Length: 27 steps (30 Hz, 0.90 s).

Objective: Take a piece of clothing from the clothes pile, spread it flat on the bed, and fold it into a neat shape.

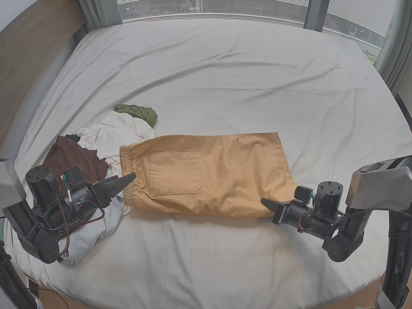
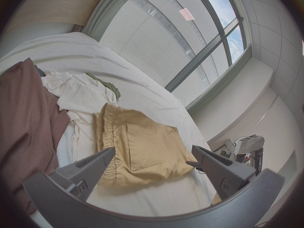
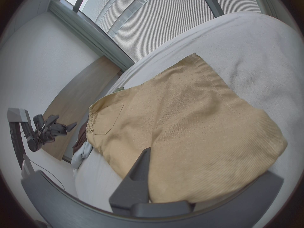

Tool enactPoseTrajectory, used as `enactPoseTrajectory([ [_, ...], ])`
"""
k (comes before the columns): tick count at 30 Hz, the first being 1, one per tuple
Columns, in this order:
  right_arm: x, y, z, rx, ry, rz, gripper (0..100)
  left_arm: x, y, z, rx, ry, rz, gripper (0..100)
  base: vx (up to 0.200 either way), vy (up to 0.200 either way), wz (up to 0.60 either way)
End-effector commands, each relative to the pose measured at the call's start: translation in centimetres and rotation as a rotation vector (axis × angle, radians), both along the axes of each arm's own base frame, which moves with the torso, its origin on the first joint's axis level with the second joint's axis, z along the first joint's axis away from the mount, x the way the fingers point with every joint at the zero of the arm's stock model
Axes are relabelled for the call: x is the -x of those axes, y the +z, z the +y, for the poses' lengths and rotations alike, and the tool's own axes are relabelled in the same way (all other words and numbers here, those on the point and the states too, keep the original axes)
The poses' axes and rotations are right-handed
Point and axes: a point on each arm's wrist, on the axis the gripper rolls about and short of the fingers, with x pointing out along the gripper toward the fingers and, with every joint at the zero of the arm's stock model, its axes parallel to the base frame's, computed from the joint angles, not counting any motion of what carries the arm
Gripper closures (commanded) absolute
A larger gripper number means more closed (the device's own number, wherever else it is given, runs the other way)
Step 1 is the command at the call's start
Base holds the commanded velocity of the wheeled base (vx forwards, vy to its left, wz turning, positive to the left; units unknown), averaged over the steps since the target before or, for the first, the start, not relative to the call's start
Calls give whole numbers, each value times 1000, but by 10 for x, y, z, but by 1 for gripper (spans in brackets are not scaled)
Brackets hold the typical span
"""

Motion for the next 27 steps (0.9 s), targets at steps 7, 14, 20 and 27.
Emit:
enactPoseTrajectory([
  [7,56,-2,-26,129,-9,120,100,1,-3,-1,0,-3,14,0,0,0,0],
  [14,78,-6,-36,174,-3,189,100,2,-4,-2,-2,-8,19,0,0,0,0],
  [20,79,-11,-36,193,-3,203,0,3,-5,-3,-2,-13,24,0,0,0,0],
  [27,92,-11,-29,221,32,224,0,4,-6,-3,-3,-19,30,0,0,0,0],
])
